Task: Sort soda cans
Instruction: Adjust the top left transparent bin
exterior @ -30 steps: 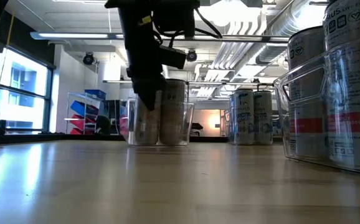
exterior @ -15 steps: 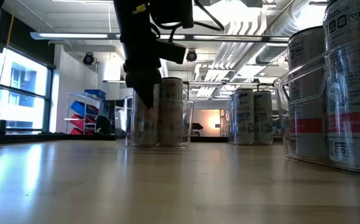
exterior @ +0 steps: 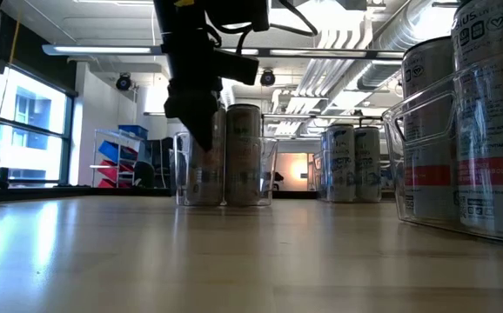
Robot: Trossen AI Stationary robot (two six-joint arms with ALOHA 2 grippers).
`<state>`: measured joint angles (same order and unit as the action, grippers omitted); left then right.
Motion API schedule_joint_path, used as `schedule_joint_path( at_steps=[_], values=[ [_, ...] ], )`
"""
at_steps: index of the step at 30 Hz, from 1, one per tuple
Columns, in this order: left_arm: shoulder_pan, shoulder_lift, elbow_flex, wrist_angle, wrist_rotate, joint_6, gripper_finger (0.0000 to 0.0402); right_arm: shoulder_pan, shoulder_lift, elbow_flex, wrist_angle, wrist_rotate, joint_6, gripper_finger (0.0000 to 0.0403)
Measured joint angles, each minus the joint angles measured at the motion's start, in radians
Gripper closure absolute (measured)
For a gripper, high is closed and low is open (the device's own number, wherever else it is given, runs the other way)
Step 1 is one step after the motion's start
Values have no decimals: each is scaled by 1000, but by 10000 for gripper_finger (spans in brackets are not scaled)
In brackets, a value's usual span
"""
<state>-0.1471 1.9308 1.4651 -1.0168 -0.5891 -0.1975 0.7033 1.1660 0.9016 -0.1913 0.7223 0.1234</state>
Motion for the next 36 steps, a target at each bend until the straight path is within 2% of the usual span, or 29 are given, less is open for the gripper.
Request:
schedule_joint_path(
  at_steps=[6, 11, 16, 23, 30, 33, 36],
  values=[
    [-1, 0, 0, -14, 15, -3, 273, 0, 0, 0, 0, 0, 0, 87],
    [-5, -4, 0, -18, 14, -24, 234, 0, 0, 0, 0, 0, 0, 87],
    [-21, -51, 1, -18, 2, -44, 224, -8, 0, 0, 0, -16, 8, 87],
    [-61, -168, 2, -9, -68, -132, 226, -115, 28, 0, 58, -206, -38, 87],
    [-147, -255, 2, -21, -148, -347, 227, -261, 106, 0, 197, -361, -149, 88],
    [-221, -265, -12, -51, -253, -511, 227, -323, 142, 0, 240, -393, -179, 99],
    [-302, -281, -65, -102, -359, -728, 227, -393, 190, 0, 303, -469, -210, 126]
  ],
)
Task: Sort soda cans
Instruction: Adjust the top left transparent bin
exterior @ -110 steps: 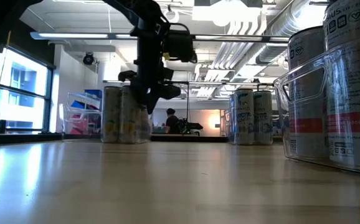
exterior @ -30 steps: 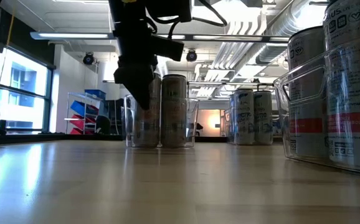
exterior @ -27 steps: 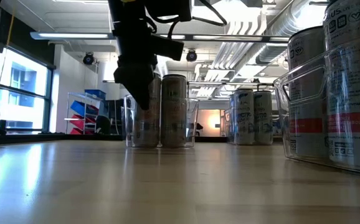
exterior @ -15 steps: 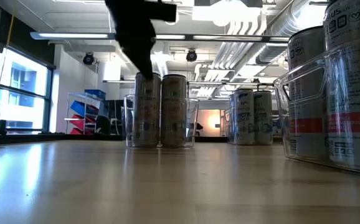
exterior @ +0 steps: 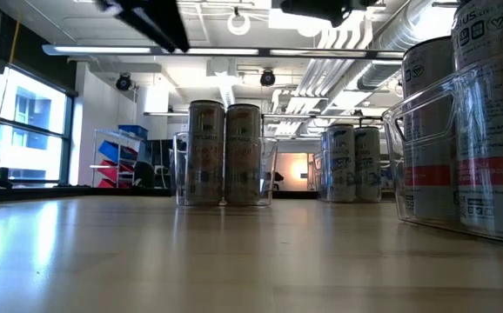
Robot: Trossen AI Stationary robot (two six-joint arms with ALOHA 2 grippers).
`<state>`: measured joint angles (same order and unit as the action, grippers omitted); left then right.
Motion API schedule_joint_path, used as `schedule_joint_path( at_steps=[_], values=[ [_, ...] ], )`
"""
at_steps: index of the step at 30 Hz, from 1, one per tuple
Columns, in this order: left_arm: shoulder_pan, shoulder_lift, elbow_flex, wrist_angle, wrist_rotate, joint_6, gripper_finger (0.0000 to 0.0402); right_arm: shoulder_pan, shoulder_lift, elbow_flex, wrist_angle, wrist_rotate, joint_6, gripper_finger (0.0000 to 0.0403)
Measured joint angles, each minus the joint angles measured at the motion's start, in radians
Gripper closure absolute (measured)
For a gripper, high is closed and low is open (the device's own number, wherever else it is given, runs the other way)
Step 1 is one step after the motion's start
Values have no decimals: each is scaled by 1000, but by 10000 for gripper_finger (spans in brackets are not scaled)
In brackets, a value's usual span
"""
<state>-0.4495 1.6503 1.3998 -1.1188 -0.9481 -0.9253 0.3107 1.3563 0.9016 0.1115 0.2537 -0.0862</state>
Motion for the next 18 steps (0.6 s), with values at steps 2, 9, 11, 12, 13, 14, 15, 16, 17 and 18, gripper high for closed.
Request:
schedule_joint_path(
  at_steps=[2, 9, 11, 12, 13, 14, 15, 16, 17, 18],
  values=[
    [-44, -19, -55, -37, -28, -171, 230, -47, 31, 4, 43, -41, -8, 152],
    [-113, -117, -304, -60, -29, -605, 270, -181, 170, 176, -120, -90, -29, 267],
    [-112, -138, -362, -49, -28, -685, 284, -203, 206, 230, -219, -59, -49, 297],
    [-111, -143, -386, -45, -29, -716, 290, -212, 219, 249, -256, -33, -53, 311],
    [-110, -146, -407, -34, -31, -743, 295, -221, 229, 265, -293, -4, -54, 324],
    [-108, -146, -424, -29, -34, -770, 301, -231, 237, 279, -322, 23, -54, 337],
    [-107, -146, -440, -28, -35, -794, 305, -242, 243, 293, -341, 44, -53, 349],
    [-107, -145, -452, -28, -38, -816, 309, -255, 247, 301, -358, 61, -50, 360],
    [-106, -142, -464, -22, -44, -831, 313, -269, 250, 304, -377, 71, -43, 371],
    [-105, -140, -474, -13, -52, -844, 315, -283, 254, 304, -386, 72, -32, 381]
  ],
)
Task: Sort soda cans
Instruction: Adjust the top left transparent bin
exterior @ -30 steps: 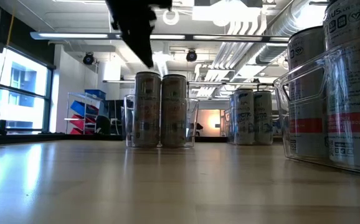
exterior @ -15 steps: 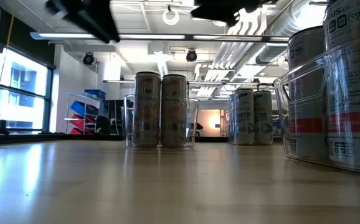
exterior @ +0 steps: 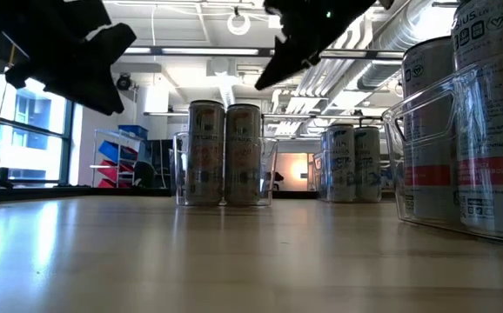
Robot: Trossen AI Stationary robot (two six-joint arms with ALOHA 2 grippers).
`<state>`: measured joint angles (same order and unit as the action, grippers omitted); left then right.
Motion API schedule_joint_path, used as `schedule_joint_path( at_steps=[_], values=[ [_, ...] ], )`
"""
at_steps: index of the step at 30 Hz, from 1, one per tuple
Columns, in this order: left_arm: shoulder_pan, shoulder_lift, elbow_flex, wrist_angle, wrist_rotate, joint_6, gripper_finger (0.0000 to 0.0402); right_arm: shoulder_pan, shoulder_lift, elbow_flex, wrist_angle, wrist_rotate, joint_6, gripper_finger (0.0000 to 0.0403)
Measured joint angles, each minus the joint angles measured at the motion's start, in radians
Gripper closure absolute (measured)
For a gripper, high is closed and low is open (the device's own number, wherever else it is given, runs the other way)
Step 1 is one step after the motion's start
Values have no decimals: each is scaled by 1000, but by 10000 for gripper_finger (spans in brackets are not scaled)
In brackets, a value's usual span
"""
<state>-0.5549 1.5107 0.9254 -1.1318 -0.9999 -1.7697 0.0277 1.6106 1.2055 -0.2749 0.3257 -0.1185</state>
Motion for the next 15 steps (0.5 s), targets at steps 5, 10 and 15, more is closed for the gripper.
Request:
schedule_joint_path(
  at_steps=[5, 10, 15],
  values=[
    [0, 1, -23, 43, -12, -4, 321, -64, 40, -8, -2, -55, 27, 399],
    [0, 0, -23, 73, -51, 16, 322, -92, 117, -8, 9, -95, 32, 402],
    [1, 0, -23, 160, -60, 117, 322, -93, 153, -10, -5, -18, 31, 402]
  ],
)
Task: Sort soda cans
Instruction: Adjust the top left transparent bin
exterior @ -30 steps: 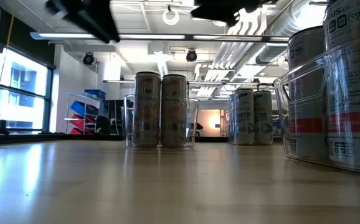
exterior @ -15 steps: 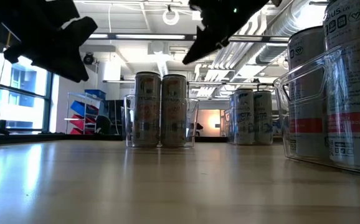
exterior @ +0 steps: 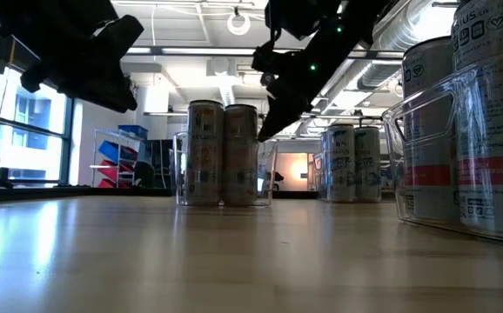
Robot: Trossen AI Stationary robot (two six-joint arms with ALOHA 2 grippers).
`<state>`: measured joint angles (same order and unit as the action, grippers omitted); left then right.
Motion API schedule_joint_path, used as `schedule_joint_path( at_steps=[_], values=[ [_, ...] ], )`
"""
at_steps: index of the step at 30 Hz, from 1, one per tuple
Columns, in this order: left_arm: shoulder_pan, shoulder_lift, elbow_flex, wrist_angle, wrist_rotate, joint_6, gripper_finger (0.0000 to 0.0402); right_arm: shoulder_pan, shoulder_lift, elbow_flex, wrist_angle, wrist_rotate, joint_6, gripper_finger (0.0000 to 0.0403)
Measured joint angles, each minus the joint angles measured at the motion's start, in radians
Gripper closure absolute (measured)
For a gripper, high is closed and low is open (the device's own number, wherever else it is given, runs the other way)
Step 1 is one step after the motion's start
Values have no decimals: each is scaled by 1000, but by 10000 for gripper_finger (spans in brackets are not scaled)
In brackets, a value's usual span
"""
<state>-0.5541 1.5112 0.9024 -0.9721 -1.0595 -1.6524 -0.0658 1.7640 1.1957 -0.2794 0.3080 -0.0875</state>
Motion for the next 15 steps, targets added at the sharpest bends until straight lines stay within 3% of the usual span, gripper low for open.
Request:
schedule_joint_path(
  at_steps=[10, 15],
  values=[
    [4, 0, 0, 62, 0, 84, 322, 8, -72, 0, -62, -22, 6, 403],
    [4, 0, 0, 72, 2, 84, 322, 0, -94, 0, -176, 70, 75, 403]
  ],
)
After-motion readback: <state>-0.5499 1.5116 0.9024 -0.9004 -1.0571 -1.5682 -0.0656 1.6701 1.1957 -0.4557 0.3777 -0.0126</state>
